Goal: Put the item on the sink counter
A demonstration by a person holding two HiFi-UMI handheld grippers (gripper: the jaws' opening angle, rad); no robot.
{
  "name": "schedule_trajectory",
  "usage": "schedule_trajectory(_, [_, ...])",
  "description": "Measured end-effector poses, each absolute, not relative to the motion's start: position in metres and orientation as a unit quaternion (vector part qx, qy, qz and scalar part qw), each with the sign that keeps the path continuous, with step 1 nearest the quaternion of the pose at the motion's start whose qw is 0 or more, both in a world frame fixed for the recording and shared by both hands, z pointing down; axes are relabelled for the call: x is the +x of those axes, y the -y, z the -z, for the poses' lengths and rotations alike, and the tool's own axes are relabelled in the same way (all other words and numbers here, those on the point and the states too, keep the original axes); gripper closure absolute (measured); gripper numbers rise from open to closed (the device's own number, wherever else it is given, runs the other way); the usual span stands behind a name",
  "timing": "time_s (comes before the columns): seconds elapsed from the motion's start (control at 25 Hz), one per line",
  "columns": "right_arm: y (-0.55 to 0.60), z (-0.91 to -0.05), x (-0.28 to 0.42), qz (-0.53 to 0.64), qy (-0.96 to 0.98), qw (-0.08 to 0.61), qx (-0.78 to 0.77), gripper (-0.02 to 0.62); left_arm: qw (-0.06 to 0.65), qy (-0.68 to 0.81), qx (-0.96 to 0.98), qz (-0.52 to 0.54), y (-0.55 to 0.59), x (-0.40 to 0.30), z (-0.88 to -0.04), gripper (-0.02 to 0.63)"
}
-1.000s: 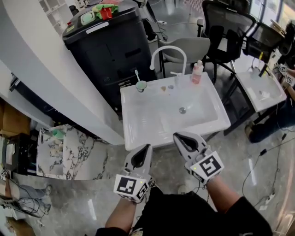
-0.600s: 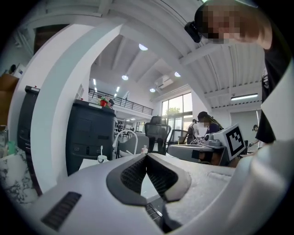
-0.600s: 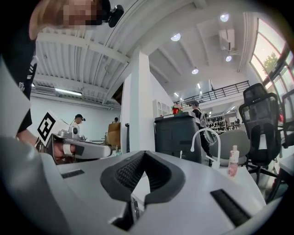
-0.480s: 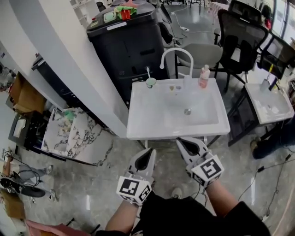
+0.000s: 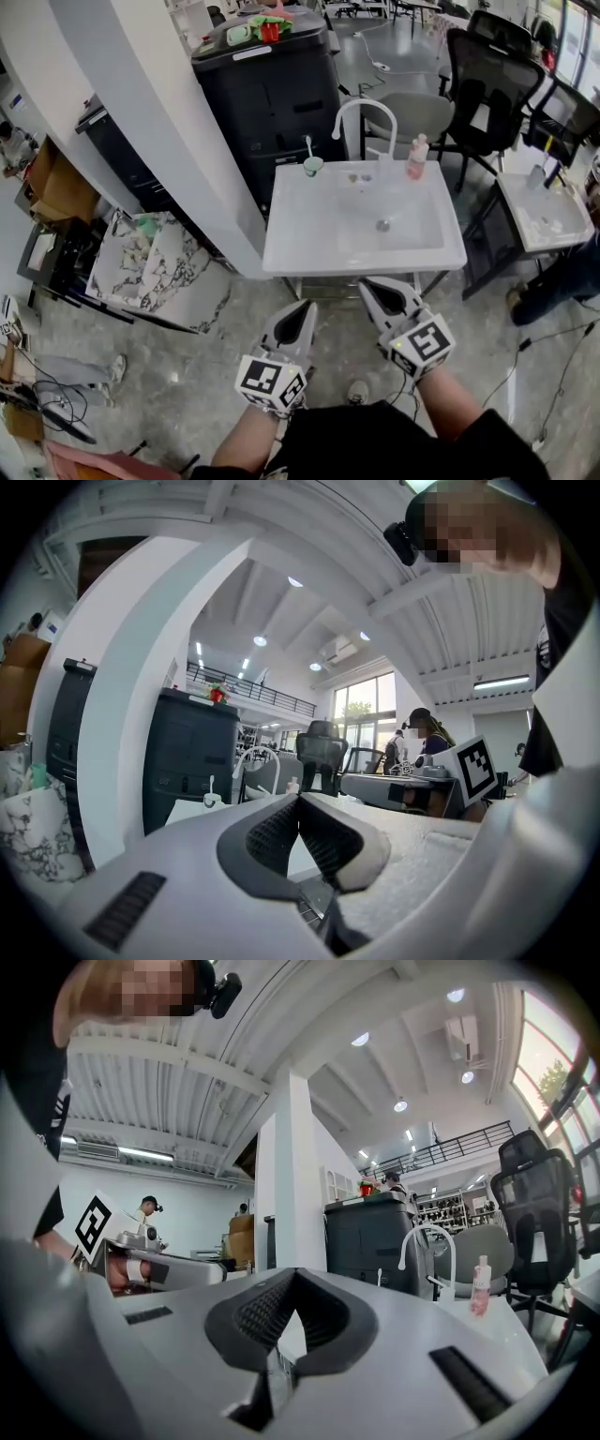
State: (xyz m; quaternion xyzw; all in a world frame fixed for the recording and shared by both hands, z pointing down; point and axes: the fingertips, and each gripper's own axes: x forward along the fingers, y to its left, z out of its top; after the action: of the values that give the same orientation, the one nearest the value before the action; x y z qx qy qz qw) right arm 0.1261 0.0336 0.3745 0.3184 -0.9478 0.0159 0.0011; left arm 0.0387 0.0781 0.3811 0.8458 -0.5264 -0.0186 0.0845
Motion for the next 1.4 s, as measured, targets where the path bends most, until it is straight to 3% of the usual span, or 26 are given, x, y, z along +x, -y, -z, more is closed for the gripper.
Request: schedule_trajectory(1.4, [-0.081,-0.382,0.042,-0.04,0.92,0.023,0.39,0.6,0.109,0.459,0.881,0.033,-0.102,-0.056,-0.382,0.601])
